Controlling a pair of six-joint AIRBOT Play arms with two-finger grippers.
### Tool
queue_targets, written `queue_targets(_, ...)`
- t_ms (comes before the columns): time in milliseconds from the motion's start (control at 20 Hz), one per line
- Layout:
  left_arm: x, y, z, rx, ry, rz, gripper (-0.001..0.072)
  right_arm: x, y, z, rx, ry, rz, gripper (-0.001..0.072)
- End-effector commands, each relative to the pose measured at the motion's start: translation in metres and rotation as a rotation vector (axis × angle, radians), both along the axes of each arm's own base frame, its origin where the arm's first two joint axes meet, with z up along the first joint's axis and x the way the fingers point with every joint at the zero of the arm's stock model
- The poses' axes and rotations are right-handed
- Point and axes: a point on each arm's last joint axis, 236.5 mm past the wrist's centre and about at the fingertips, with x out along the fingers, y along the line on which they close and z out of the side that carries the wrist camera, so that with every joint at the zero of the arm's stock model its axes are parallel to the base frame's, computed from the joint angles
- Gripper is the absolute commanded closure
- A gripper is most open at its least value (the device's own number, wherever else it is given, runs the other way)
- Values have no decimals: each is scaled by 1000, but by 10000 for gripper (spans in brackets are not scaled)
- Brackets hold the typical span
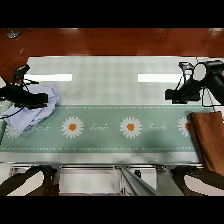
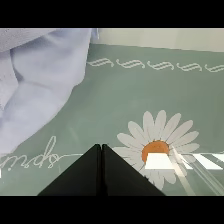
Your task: Fold the shirts.
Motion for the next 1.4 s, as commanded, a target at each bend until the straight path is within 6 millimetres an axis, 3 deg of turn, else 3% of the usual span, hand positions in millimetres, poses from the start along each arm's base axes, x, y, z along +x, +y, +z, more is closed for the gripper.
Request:
queue_targets(0,0,0,0,0,-1,0,680,0,0,0,0,0,-1,688)
queue_targets(650,0,0,0,0,-1,0,680,0,0,0,0,0,-1,688)
queue_targets(750,3,1,1,2,-11,2,680,9,1,1,4,-36,0,688)
queue_targets(1000,64,15,21,48,-284,57,680,42,2,7,8,-177,8,684)
queue_targets(1050,79,20,29,64,-352,68,664,49,-2,10,-7,-211,4,548)
queue_targets(1100,95,28,39,96,-436,78,460,56,-5,12,-21,-241,4,152)
queue_targets(1150,105,37,46,140,-491,73,41,60,-8,14,-39,-258,21,85)
queue_targets(1250,108,75,54,332,-517,13,4,58,-20,14,-92,-247,34,84)
queue_targets(1350,86,132,48,479,-423,72,5,52,-25,13,-113,-219,35,88)
